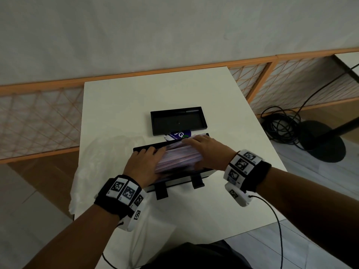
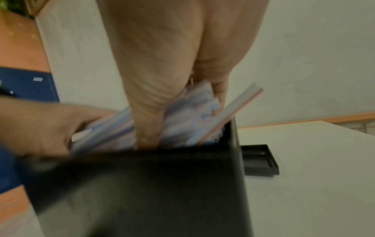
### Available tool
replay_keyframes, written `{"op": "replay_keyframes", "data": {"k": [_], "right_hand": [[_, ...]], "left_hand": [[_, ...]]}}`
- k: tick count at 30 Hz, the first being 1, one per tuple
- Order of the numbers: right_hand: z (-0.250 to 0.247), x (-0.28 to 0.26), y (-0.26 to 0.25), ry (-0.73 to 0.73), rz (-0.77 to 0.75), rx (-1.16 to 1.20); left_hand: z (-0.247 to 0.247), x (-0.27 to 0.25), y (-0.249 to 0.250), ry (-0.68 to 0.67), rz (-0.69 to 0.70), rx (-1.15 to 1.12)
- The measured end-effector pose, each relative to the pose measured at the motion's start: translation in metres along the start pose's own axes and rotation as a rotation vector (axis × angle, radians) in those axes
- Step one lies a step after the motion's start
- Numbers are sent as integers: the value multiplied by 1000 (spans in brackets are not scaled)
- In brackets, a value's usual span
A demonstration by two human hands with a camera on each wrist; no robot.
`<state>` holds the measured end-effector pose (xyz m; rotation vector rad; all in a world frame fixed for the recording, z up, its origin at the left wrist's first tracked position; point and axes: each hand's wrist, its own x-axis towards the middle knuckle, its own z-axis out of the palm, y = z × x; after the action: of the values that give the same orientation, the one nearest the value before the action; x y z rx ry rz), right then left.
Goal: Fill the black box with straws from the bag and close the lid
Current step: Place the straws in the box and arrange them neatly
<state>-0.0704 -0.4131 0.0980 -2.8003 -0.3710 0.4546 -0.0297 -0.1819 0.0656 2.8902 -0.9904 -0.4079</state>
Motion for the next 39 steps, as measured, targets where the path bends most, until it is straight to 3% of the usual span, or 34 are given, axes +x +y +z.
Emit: {"op": "replay_keyframes", "data": {"k": [4,7,11,17,21,23,26,31,36,39], "right_hand": [[-35,-10,2,-41,28,-67],[-47,-20,10,-38,153,-168],[-34,-24,8,-199,281,-213],[-8,-17,2,-144,319,-104],[-22,-23,15,-9,299,201],[-33,-27,23,136,324,321],[-38,-29,30,264,343,326],[-20,-24,17,-36,274,11],[-12,-24,8,-113,210,-352],[-16,-27,10,-154,192,-279]], "left_hand": [[1,1,0,-10,5,-23],[1,1,0,-2,-15,-43],[1,2,0,-7,-16,-66],[1,2,-5,-61,12,-128],[1,1,-6,-79,19,-135],[1,2,-6,-81,19,-126],[3,3,-5,-82,11,-150],[3,7,-1,-74,10,-249],[2,11,3,-94,-11,-248],[4,9,1,-91,-11,-231]]}}
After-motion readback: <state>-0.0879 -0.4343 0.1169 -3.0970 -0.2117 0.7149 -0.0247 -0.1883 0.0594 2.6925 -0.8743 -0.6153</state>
